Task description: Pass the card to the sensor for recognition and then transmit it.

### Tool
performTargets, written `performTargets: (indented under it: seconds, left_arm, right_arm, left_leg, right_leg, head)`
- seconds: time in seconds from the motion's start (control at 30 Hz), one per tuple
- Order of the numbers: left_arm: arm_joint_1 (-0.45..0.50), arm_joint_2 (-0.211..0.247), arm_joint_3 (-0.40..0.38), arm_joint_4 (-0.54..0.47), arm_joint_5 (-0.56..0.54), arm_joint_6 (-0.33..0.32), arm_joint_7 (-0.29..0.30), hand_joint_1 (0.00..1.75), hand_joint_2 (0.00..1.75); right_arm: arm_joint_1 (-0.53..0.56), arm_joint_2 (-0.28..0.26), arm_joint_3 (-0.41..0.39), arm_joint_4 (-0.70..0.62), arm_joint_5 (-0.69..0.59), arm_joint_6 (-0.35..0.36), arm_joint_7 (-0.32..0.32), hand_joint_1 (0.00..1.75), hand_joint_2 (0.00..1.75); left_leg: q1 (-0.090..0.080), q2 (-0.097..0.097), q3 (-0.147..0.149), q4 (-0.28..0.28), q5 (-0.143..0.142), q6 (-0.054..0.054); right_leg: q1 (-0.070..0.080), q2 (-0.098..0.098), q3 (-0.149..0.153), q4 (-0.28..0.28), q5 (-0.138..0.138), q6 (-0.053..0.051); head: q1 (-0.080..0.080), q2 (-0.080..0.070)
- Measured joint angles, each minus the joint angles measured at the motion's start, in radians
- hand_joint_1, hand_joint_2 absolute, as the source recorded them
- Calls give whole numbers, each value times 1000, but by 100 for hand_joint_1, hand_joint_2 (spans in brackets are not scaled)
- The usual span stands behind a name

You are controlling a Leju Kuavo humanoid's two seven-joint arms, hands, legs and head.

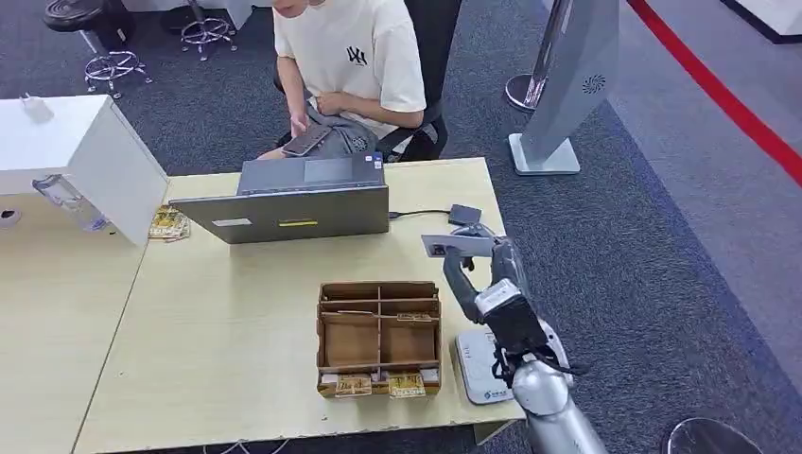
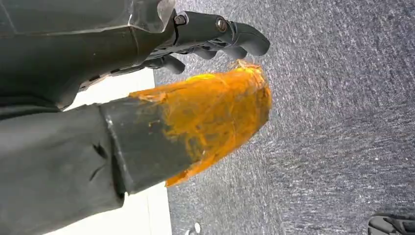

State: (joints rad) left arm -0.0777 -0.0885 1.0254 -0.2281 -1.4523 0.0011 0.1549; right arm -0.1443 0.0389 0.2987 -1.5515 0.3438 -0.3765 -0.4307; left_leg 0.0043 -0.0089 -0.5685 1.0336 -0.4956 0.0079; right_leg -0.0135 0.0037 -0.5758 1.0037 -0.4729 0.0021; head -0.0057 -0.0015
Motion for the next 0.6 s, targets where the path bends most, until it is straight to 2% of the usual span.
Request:
performTargets:
  seconds: [0.23, 0.6]
  left_arm:
    - [1, -3, 10, 0, 15, 0, 0, 0, 0]
    - [1, -3, 24, 0, 22, 1, 2, 0, 0]
  right_arm:
    - [27, -40, -27, 30, 120, -7, 43, 175, 175]
    - [56, -78, -64, 58, 125, 13, 59, 175, 175]
  left_leg:
    - [0, 0, 0, 0, 0, 0]
    - [0, 0, 0, 0, 0, 0]
  right_leg:
    - [0, 0, 0, 0, 0, 0]
    - [0, 0, 0, 0, 0, 0]
  head:
    - [0, 0]
    - [0, 0]
